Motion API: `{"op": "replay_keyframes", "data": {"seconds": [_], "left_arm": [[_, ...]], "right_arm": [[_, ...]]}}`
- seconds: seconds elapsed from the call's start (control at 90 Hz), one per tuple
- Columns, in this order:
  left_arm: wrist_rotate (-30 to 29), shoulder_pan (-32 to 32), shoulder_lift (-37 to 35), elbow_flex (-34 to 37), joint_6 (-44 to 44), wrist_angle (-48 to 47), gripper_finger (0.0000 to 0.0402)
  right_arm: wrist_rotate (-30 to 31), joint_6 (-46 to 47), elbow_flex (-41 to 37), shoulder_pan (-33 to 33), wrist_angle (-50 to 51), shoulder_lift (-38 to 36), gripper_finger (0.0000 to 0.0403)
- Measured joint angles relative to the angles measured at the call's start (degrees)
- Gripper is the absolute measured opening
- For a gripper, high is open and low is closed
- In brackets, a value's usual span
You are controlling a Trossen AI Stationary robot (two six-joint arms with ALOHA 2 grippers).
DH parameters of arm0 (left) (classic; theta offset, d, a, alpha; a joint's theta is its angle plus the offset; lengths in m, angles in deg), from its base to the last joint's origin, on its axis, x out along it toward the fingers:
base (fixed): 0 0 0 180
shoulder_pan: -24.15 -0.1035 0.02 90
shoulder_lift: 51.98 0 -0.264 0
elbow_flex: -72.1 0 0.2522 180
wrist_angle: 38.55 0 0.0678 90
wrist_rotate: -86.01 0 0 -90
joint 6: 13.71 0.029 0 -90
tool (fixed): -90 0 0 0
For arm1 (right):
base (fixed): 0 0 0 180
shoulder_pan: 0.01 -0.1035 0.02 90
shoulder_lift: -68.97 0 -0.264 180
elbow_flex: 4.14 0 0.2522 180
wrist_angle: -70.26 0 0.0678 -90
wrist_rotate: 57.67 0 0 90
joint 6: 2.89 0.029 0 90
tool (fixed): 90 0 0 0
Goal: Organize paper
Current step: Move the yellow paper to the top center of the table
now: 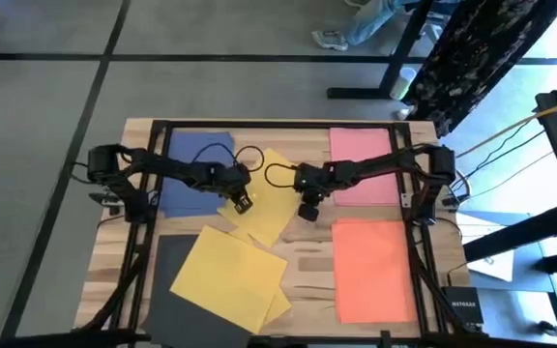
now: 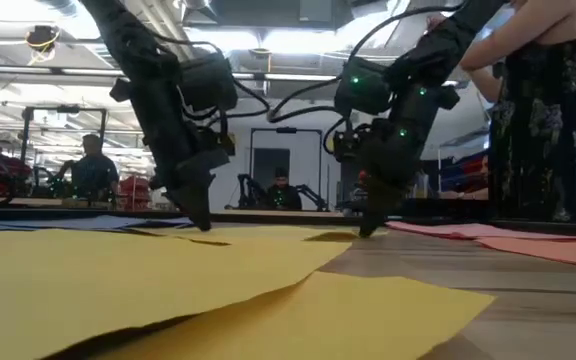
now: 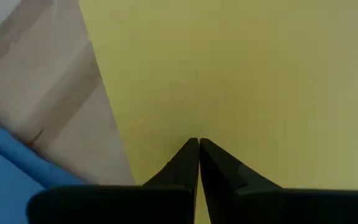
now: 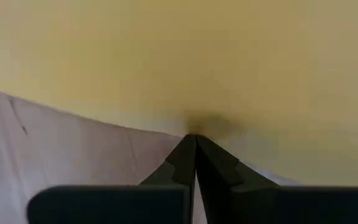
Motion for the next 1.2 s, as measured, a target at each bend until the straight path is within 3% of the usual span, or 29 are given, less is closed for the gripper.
{"op": "replay_keyframes", "data": {"seconds": [0.444,0.656,0.822,1.2], "left_arm": [[1.01,2.65,-0.38,0.15,-3.17,0.77,0.0000],[0.94,2.41,-0.38,0.17,-4.18,0.79,0.0000],[0.89,2.26,-0.34,0.24,-6.78,1.15,0.0000],[0.40,3.15,-0.12,0.39,-7.82,5.57,0.0000]], "right_arm": [[-0.89,-0.30,-0.14,1.34,-0.12,-1.47,0.0000],[2.87,-0.73,1.27,1.62,8.48,-8.59,0.0000],[-0.04,2.01,2.32,1.40,11.81,-12.37,0.0000],[-0.01,3.28,-1.90,1.41,9.06,-7.53,0.0000]]}}
